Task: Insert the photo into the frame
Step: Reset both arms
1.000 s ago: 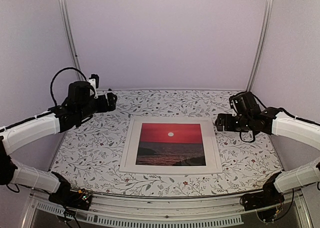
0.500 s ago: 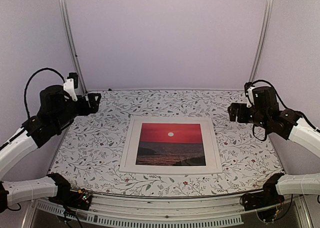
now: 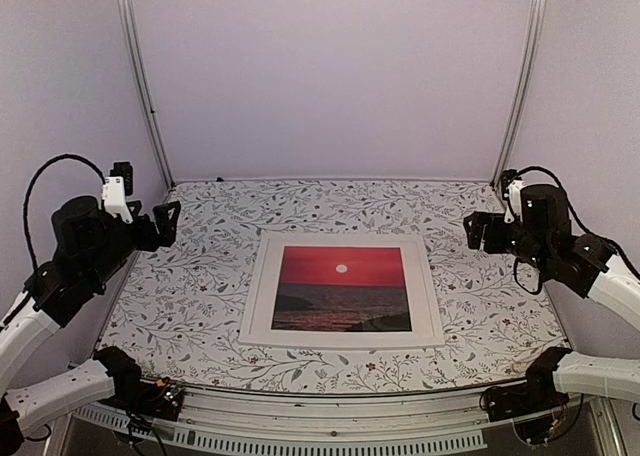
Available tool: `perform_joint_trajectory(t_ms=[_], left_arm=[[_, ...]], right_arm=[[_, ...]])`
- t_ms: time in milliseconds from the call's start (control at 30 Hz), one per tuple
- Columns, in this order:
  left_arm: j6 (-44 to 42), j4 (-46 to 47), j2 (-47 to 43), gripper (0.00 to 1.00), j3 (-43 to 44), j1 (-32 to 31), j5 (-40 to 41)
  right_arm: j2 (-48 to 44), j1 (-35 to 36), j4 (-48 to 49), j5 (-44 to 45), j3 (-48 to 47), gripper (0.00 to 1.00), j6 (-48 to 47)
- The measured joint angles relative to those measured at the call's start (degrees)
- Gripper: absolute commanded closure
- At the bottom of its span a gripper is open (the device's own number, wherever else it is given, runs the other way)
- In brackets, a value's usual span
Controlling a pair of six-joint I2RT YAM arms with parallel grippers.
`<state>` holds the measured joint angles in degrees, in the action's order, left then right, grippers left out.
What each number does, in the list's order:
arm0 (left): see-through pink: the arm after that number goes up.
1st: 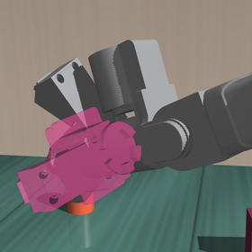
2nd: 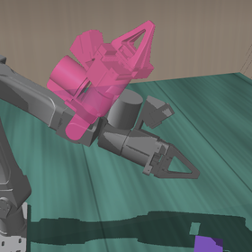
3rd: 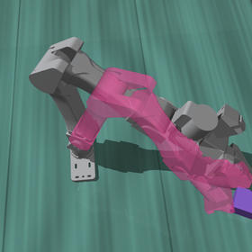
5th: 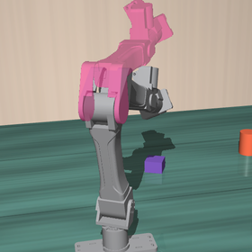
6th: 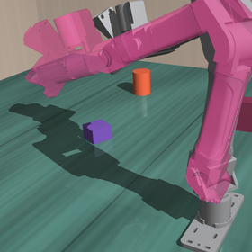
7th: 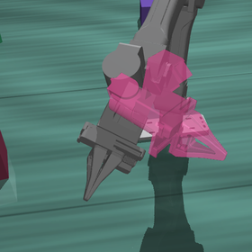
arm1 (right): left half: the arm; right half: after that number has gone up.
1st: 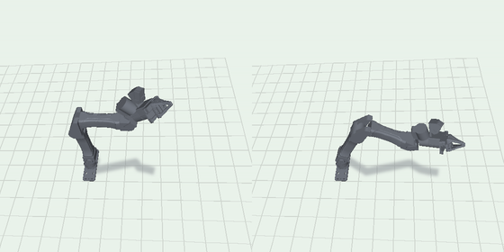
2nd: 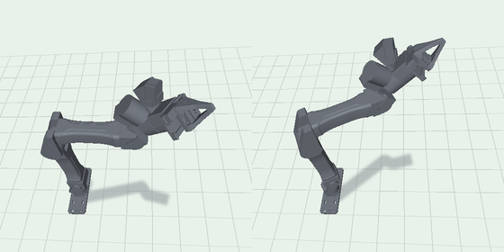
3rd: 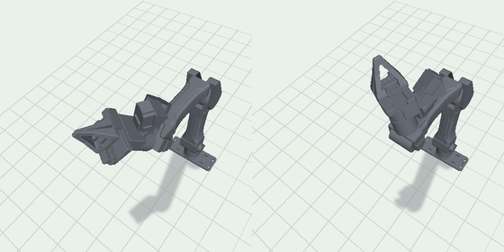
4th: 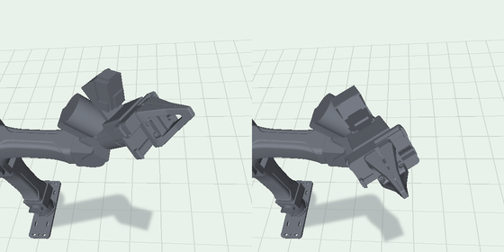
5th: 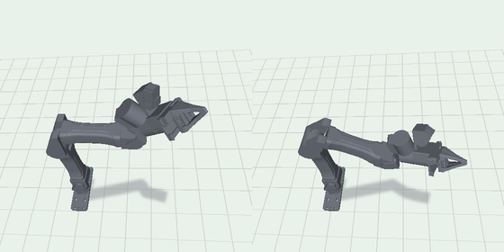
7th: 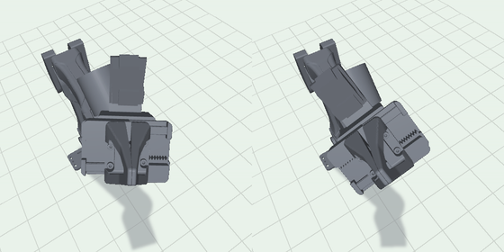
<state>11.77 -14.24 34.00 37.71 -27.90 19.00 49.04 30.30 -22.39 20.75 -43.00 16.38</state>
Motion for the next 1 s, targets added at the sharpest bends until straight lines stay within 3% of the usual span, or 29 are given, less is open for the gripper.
perform_joint_trajectory(t_ms=[1000], left_arm=[[-0.6,0.0,0.1,0.0,-0.7,0.5,-0.6]], right_arm=[[-0.5,0.0,1.0,0.3,0.7,0.01,-0.7]])
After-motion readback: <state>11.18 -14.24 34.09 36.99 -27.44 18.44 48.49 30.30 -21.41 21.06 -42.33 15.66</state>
